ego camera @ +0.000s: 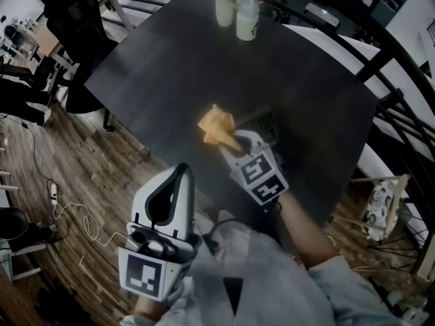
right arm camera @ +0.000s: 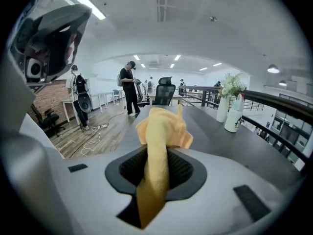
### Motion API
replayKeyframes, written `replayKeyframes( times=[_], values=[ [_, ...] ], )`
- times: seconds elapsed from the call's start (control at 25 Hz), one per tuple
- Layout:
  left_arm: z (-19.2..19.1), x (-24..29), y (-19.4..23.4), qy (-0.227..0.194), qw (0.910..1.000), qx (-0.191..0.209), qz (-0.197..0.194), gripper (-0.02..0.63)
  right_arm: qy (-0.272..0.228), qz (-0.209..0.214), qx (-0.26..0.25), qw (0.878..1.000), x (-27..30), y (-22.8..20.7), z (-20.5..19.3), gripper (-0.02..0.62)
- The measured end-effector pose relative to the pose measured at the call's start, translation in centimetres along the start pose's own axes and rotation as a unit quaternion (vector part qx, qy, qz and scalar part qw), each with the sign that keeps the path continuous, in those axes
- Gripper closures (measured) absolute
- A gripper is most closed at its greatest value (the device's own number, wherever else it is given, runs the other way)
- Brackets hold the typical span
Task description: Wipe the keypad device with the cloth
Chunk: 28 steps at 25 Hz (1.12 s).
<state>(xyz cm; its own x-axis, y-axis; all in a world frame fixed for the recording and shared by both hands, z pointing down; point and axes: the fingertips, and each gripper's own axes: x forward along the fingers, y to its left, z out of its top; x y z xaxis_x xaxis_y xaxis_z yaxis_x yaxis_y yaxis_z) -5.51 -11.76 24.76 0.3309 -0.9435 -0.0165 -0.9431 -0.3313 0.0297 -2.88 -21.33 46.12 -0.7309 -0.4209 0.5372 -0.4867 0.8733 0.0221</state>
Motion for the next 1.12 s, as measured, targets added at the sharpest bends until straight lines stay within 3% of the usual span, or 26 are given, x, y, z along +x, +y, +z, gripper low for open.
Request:
replayKeyframes(
  times=[0.32,0.68,1.12],
  values=[
    [-0.1,0.2,-0.5,0.004,1.0,0.004,-0.008,0.592,-0.004,-0.033,0.015,0.999,-0.4,-2.4,-0.2,0.495],
    [-0.2,0.8,-0.8,0.007,0.9998,0.004,-0.016,0.592,-0.024,-0.16,0.064,0.985,-3.1,-10.1,-2.2,0.495],
    [-0.5,1.1,-0.7,0.009,0.9998,0.003,-0.015,0.592,-0.014,-0.206,0.132,0.969,-5.1,-14.0,-6.4,0.495]
  ],
)
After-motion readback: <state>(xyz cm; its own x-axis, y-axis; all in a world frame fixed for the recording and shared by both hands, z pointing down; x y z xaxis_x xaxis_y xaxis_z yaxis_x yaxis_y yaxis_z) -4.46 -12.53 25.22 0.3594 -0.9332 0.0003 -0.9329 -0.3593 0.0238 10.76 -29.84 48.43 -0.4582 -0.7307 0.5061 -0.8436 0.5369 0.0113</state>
